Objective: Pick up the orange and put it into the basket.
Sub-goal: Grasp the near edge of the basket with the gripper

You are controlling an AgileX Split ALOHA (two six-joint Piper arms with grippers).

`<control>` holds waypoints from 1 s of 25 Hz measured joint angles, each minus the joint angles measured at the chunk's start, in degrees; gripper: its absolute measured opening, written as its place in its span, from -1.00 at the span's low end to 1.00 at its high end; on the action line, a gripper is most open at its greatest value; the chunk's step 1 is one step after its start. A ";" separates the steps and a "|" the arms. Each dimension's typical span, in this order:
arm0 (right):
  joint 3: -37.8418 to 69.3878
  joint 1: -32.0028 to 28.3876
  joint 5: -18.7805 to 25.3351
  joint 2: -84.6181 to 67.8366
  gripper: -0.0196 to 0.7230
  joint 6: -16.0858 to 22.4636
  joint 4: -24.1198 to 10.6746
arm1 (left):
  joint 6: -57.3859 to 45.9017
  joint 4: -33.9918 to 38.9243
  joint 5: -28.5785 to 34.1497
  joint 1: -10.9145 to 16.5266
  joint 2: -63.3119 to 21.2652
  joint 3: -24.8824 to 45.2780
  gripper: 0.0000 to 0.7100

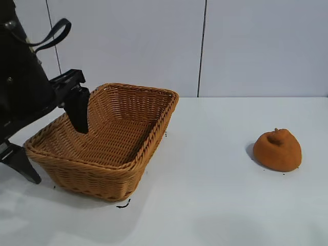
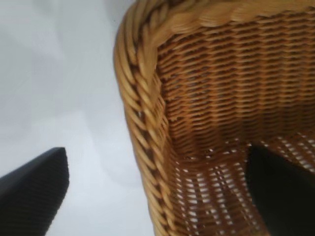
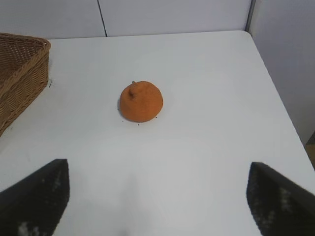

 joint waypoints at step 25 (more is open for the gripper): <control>0.00 0.00 0.00 0.00 0.87 0.05 0.00 | -2.48 -3.20 -3.32 0.00 3.29 -0.02 -0.70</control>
